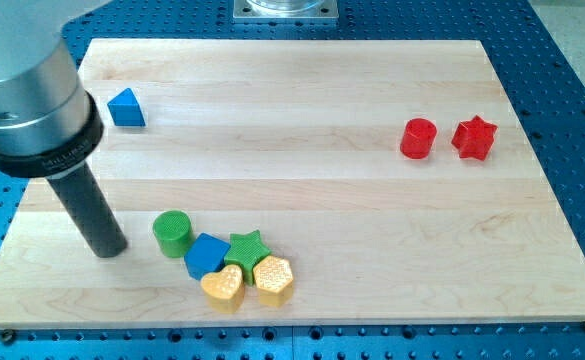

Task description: Push the red blocks into the group of blocks except triangle

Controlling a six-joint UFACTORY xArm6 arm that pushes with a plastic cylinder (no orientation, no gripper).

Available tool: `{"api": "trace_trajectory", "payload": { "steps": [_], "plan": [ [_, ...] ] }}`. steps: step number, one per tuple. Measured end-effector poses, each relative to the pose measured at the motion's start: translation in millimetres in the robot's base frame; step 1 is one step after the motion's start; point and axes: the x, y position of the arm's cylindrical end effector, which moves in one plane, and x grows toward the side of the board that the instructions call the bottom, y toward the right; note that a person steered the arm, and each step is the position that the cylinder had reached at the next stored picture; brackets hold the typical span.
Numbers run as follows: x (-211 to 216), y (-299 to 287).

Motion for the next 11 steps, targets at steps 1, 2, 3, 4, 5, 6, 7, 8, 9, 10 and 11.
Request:
{"api": "trace_trajectory", "payload": {
  "steps": [1, 2, 3, 4, 5, 6, 7, 8, 9, 10, 11],
  "plan": [
    [-8, 46],
    [-6, 85],
    [-77, 114],
    [-165, 208],
    [-222, 327],
    [-188, 459],
    [-135, 531],
    [-133, 472],
    [-150, 407],
    [-156, 335],
    [-150, 268]
  ]
}}
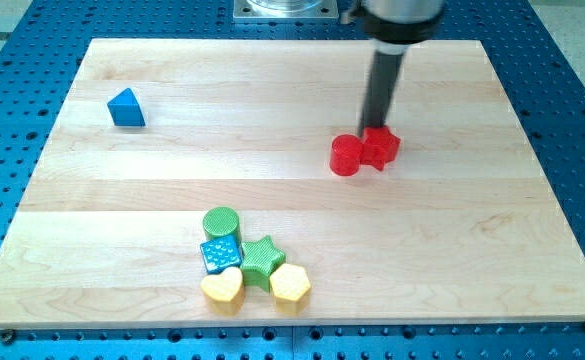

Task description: Push the red blocks into the group of blocks except triangle

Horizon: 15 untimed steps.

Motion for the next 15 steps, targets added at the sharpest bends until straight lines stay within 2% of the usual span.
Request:
{"api": "trace_trajectory", "payload": {
  "steps": [1, 2, 3, 4, 7, 9, 10, 11, 12, 14, 15],
  "plan": [
    [29, -41],
    [8, -20],
    [-5, 34],
    [19, 60],
    [76, -78],
    [96, -174],
    [50, -94],
    [31, 25],
    [63, 46],
    [109, -79],
    [111, -86]
  ]
}}
